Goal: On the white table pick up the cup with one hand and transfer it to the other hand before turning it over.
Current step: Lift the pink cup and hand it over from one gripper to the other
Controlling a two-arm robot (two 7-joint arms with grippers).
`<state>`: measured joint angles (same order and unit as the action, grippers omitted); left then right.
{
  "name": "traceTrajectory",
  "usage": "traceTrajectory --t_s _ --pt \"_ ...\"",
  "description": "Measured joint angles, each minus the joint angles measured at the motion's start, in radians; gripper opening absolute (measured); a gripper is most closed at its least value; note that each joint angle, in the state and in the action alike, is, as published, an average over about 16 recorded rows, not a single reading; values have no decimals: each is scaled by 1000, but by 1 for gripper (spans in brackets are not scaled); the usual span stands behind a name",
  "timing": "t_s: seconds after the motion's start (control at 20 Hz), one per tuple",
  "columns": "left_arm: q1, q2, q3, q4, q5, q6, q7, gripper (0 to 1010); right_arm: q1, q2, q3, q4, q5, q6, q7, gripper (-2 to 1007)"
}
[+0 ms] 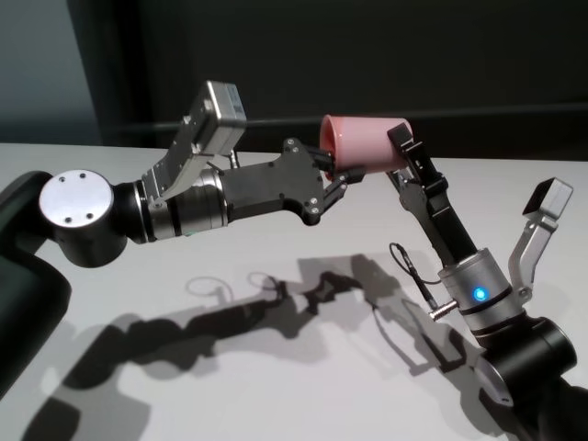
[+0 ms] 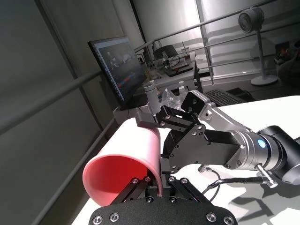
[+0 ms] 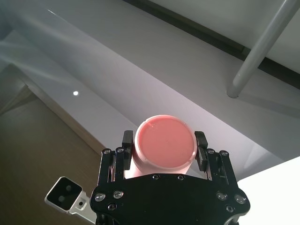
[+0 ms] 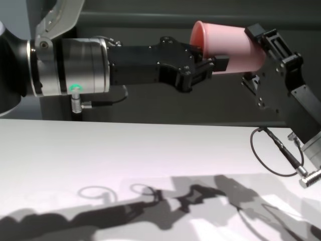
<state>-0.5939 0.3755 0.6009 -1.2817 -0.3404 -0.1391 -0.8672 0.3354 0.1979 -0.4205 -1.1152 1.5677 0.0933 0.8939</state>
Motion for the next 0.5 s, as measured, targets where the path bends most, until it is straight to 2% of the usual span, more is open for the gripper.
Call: traceTrajectory --t_s 0.25,0.5 --pt "0 0 0 0 0 0 0 59 0 0 0 0 0 0 0 759" --pt "0 0 0 0 0 0 0 119 0 0 0 0 -1 1 0 759"
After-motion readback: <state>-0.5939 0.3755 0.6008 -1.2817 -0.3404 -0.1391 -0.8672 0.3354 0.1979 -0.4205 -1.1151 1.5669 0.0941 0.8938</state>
